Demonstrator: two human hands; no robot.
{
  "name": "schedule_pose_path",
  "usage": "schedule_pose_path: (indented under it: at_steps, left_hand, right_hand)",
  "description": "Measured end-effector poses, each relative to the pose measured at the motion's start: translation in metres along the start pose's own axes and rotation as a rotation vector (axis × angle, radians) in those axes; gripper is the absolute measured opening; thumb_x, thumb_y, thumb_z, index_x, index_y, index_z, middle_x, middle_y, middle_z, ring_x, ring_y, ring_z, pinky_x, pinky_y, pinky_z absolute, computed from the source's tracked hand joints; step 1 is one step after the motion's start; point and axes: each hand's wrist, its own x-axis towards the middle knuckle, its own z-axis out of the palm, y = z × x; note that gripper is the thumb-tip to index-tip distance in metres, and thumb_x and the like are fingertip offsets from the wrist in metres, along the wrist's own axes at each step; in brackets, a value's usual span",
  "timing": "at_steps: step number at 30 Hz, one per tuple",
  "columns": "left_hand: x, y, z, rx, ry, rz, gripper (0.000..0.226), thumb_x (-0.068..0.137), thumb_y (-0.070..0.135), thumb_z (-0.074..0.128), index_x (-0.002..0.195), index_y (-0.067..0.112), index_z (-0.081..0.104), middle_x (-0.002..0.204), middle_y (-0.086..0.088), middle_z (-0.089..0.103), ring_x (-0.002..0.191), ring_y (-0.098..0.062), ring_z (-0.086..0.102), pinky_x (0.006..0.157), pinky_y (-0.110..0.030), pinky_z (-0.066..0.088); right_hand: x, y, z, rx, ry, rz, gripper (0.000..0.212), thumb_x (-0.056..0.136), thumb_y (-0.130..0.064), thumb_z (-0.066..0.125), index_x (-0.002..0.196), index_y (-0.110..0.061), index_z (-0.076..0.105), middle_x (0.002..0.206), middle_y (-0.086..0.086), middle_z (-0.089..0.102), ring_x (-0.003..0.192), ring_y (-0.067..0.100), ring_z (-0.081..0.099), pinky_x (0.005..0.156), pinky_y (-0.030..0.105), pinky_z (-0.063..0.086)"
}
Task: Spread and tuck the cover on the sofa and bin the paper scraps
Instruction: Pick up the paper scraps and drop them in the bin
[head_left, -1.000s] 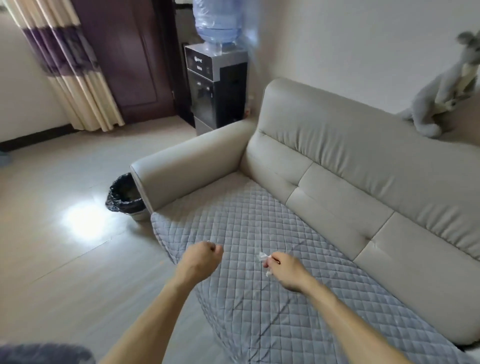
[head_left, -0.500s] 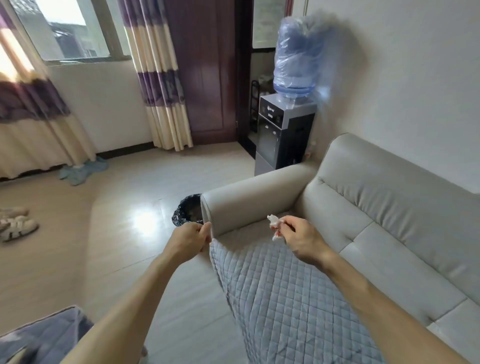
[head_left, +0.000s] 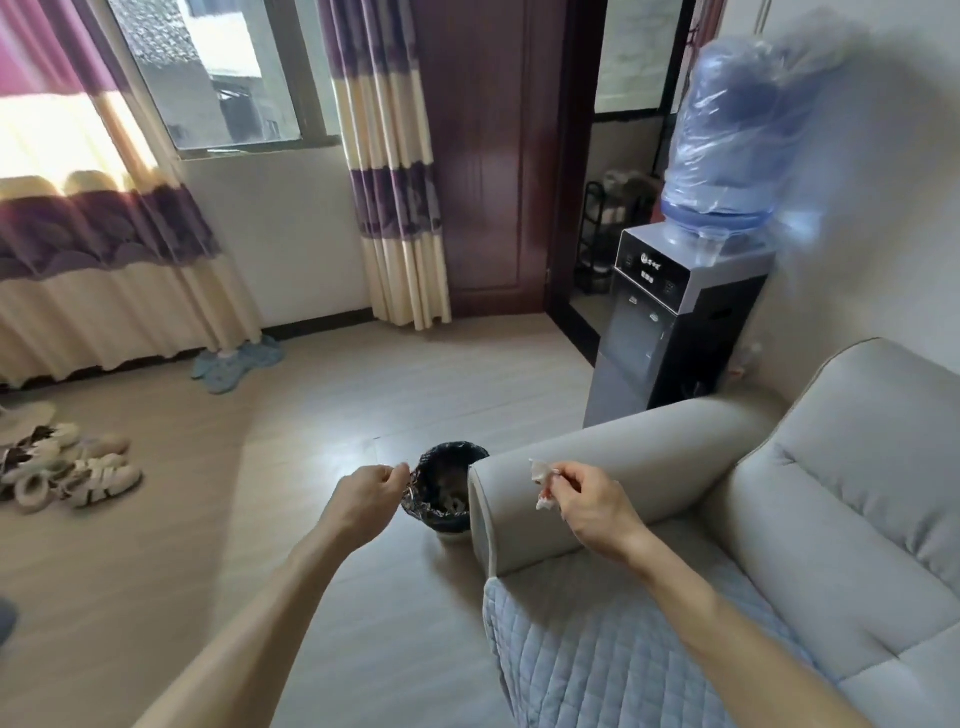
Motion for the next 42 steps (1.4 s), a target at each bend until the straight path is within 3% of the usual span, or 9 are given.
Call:
schedule_pose_path:
  at_steps: [7,11,14,18,27,30,33,37,42]
  left_hand:
    - [0.158,-0.036,-0.014,0.012,-0.041,-0.117,0.035,0.096,0.033,0.043,0.067,0.013,0.048,0.066,-0.007,0.051,0.064,-0.025,0.044,0.059,-0.035,0.032]
    - [0.217,-0.037,0.002,-0.043,-0.123,-0.151,0.032,0.094,0.028,0.049,0.076,0.005,0.062,0.075,-0.009,0.065,0.070,-0.023,0.054,0.061,-0.032,0.038]
    - [0.286,-0.042,0.022,-0.160,-0.208,-0.193,0.028,0.093,0.025,0.047,0.069,0.012,0.050,0.065,-0.005,0.051,0.056,-0.019,0.042,0.051,-0.030,0.031]
    - [0.397,-0.079,0.075,-0.322,-0.340,-0.298,0.024,0.090,0.020,0.045,0.068,0.016,0.037,0.065,-0.007,0.040,0.051,-0.018,0.030,0.045,-0.024,0.019]
    - [0.650,-0.167,0.195,-0.664,-0.519,-0.568,0.015,0.087,0.019,0.056,0.085,0.005,0.051,0.068,-0.010,0.048,0.053,-0.021,0.042,0.053,-0.028,0.035]
    - [0.686,-0.200,0.243,-0.816,-0.637,-0.716,0.031,0.098,0.040,0.051,0.120,0.019,0.055,0.110,-0.002,0.061,0.100,-0.027,0.061,0.088,-0.041,0.049]
    - [0.702,-0.231,0.279,-0.690,-0.615,-0.726,0.049,0.098,0.045,0.049,0.144,0.032,0.040,0.149,0.004,0.036,0.139,-0.026,0.035,0.107,-0.047,0.032]
    - [0.709,-0.257,0.305,-0.276,-0.655,-0.509,0.024,0.098,0.030,0.046,0.117,0.026,0.059,0.094,0.000,0.059,0.077,-0.016,0.056,0.066,-0.028,0.042]
    - [0.706,-0.274,0.306,0.156,-0.755,-0.252,0.024,0.090,0.025,0.043,0.072,0.011,0.051,0.052,0.010,0.047,0.059,-0.015,0.047,0.057,-0.024,0.037]
  right_hand:
    - [0.151,-0.004,0.055,0.031,-0.082,0.123,0.022,0.095,-0.018,0.051,0.082,-0.017,0.068,0.071,-0.007,0.071,0.063,0.008,0.059,0.074,0.032,0.052]
    - [0.203,-0.010,0.065,0.019,-0.076,0.170,0.024,0.095,-0.016,0.051,0.078,-0.025,0.065,0.070,-0.009,0.069,0.054,-0.004,0.059,0.058,0.011,0.044]
    - [0.269,-0.009,0.092,0.004,-0.109,0.180,0.024,0.096,-0.016,0.049,0.080,-0.024,0.065,0.072,-0.008,0.069,0.052,-0.011,0.058,0.053,0.006,0.038]
    - [0.375,0.023,0.156,-0.027,-0.127,0.250,0.023,0.094,-0.021,0.051,0.075,-0.030,0.062,0.070,-0.009,0.068,0.063,0.001,0.061,0.055,0.012,0.040]
    - [0.636,0.106,0.303,-0.172,-0.181,0.396,0.014,0.090,-0.023,0.050,0.090,-0.022,0.064,0.100,0.004,0.068,0.098,0.026,0.056,0.082,0.032,0.045]
    - [0.673,0.155,0.350,-0.180,-0.293,0.493,0.038,0.092,-0.024,0.048,0.128,-0.023,0.060,0.135,0.003,0.059,0.125,0.026,0.050,0.097,0.028,0.040]
    - [0.690,0.194,0.380,-0.163,-0.411,0.556,0.055,0.090,-0.022,0.047,0.145,-0.028,0.046,0.147,0.000,0.049,0.134,0.023,0.045,0.102,0.024,0.036]
    - [0.688,0.225,0.397,-0.171,-0.396,0.559,0.044,0.093,-0.023,0.045,0.136,-0.026,0.055,0.135,0.002,0.060,0.122,0.022,0.054,0.097,0.025,0.042]
    - [0.639,0.229,0.401,-0.416,-0.315,0.284,0.046,0.092,-0.026,0.032,0.132,-0.022,0.055,0.146,-0.004,0.045,0.130,0.021,0.042,0.104,0.032,0.036]
